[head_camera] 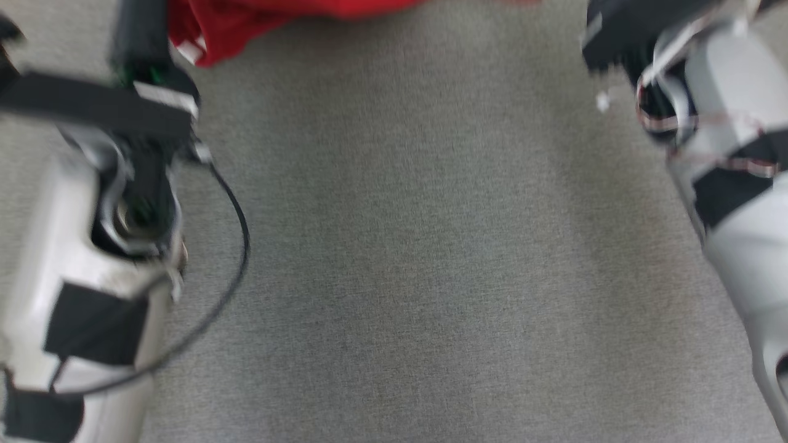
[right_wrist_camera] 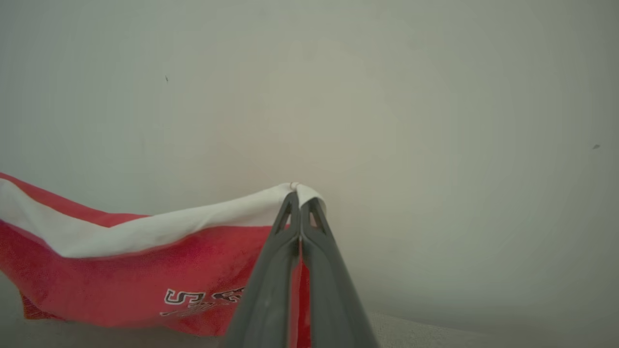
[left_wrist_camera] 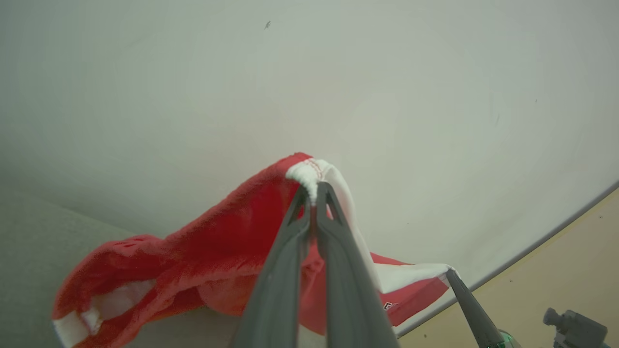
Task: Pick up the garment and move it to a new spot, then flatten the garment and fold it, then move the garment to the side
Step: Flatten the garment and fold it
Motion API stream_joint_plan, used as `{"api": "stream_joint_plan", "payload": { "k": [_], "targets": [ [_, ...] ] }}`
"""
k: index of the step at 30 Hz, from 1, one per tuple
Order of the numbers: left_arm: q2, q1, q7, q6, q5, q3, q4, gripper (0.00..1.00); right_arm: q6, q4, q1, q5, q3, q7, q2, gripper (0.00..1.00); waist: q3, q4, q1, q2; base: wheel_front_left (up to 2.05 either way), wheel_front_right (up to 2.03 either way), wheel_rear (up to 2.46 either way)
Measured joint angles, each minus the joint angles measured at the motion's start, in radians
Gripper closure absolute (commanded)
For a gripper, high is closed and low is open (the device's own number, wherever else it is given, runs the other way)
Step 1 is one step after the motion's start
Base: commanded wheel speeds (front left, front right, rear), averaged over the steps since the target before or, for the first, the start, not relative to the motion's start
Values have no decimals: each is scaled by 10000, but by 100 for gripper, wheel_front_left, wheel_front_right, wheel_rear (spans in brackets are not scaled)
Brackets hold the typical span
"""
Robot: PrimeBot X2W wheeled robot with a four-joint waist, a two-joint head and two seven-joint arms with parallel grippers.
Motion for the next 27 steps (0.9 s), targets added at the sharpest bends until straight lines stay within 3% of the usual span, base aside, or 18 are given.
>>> {"api": "stream_joint_plan", "payload": {
  "k": [4, 6, 13, 23, 27],
  "targets": [
    [48, 1379, -466, 0, -663, -512, -263, 100, 0, -815, 1552, 943, 433, 951, -719, 100, -545, 93, -2, -2, 0, 0, 0],
    [82, 2383, -755, 0, -679, -1064, -253, 100, -2, -1603, 3055, 1816, 472, 2194, -1174, 100, -1033, 174, -2, -2, 0, 0, 0],
    [274, 4399, -1308, -2, -389, -1745, 410, 100, -2, -3898, 6486, 2635, 190, 4592, -2050, 100, -2225, 280, -4, -3, 0, 0, 0],
    [600, 7022, -1312, 395, 226, -2625, 823, 100, -2, -6635, 10598, 2180, -1822, 7843, -2255, 100, -3708, 271, -4, -4, 0, 0, 0],
    [897, 8044, -1049, 525, 268, -2947, 359, 100, 0, -7816, 12027, 1877, -2859, 9189, -1931, 100, -4120, 282, -4, -4, 0, 0, 0]
  ]
}}
